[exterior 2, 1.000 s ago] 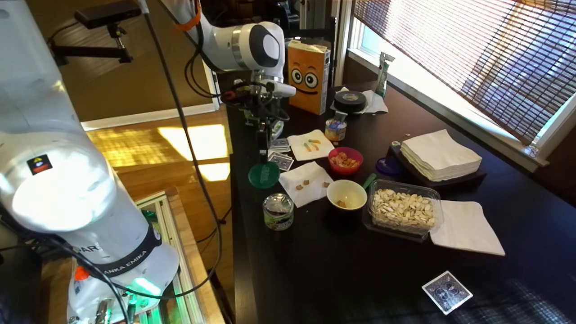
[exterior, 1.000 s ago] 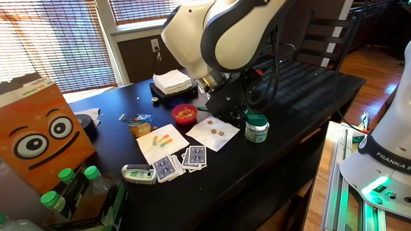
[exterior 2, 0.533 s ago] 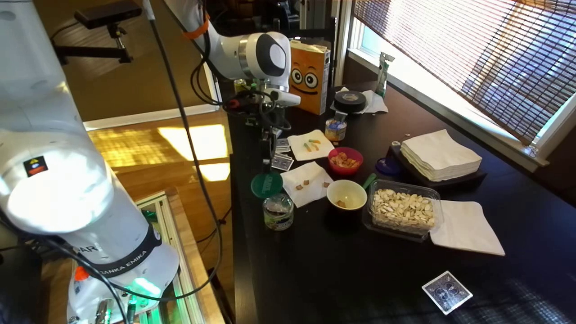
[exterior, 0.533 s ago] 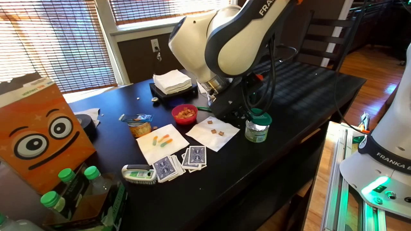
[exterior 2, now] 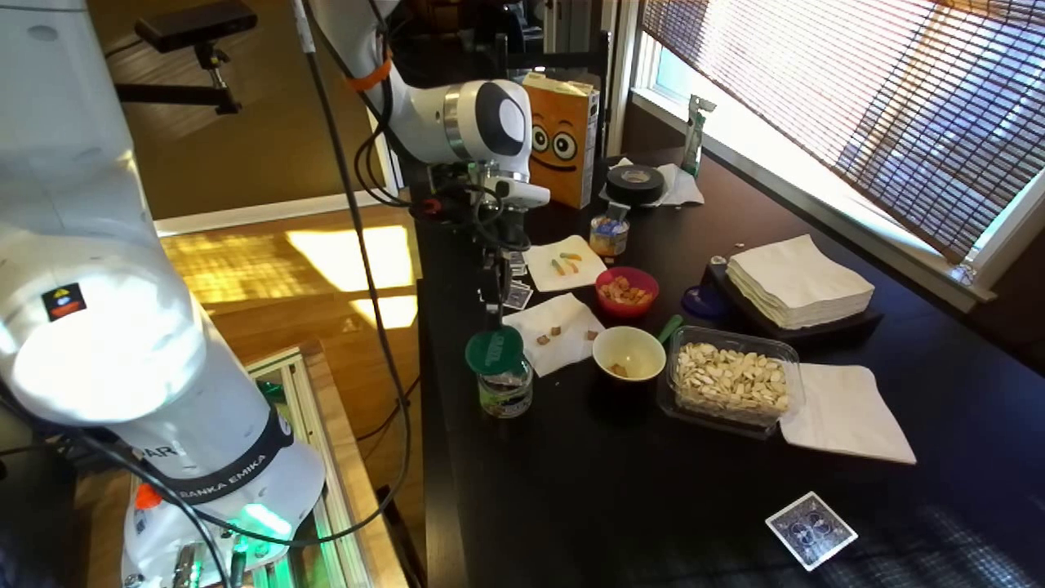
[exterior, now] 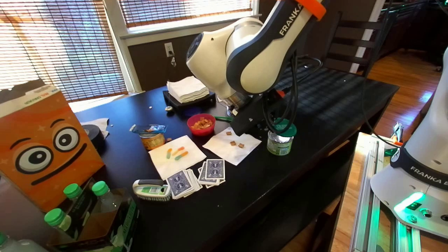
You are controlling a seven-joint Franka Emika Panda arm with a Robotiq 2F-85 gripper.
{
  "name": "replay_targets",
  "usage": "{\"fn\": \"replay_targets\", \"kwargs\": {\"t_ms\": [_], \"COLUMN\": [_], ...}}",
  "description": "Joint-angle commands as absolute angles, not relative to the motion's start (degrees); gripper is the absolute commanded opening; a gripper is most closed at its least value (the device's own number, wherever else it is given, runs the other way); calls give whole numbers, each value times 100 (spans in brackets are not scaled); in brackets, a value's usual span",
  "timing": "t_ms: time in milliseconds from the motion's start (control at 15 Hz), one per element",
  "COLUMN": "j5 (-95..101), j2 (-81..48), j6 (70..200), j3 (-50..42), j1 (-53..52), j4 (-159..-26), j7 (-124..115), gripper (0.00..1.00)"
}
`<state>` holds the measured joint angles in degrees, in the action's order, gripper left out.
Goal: Put the lid on the jar
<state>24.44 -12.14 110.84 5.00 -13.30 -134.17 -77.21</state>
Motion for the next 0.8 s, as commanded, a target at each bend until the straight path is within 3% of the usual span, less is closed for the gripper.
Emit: {"fn": "replay_targets", "kwargs": {"t_ms": [0, 733], "j5": [2717, 3040], "j2": [-1309, -1594], "j6": [11410, 11624], "j3": [475, 352], "j1": [-1304, -1331], "j4": [-13391, -13336], "j7": [-7893, -7823], "gripper": [1, 1]}}
